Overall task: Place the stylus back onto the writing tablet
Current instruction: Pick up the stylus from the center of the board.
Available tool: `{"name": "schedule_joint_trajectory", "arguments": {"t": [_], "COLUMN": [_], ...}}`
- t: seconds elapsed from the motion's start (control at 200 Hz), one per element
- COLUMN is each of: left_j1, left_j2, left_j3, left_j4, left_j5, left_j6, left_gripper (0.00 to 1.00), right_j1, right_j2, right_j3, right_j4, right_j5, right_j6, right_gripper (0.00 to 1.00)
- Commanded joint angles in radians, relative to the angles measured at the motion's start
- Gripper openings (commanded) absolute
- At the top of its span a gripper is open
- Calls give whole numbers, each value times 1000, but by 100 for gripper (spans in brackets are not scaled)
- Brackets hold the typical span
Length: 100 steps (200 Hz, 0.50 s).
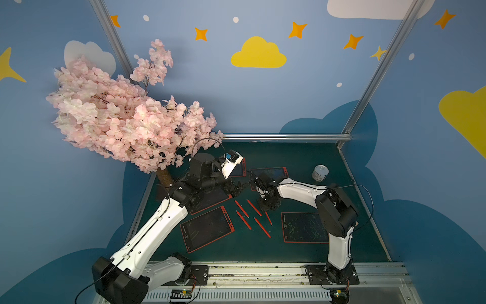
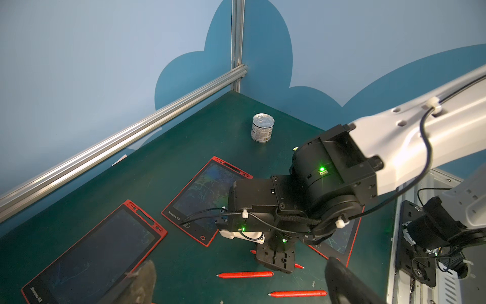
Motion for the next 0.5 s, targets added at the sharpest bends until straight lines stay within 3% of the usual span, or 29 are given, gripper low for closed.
{"name": "schedule_joint_trajectory", "arguments": {"t": [0.0,0.15,0.4,0.496], "left_j1": [-3,-3,-5,-6], "left_j2": [-6,-6,0,0], "left_j3": [-7,-7,-8,-7], "left_j4": [14,14,19,21], "left_j5": [21,20,14,12], "left_j6": [-8,-10,-16,-22], "left_gripper": [99,99,99,99], "right_j1": [14,18,17,17], "right_j2": [67,74,73,62], "right_j3": [-6,5,15,12], "right_j4": [-44,-54,-55,-48], "right_j5": [29,45,40,39], "right_j6": [-4,-9,3,10], "right_gripper": [11,5,11,7]}}
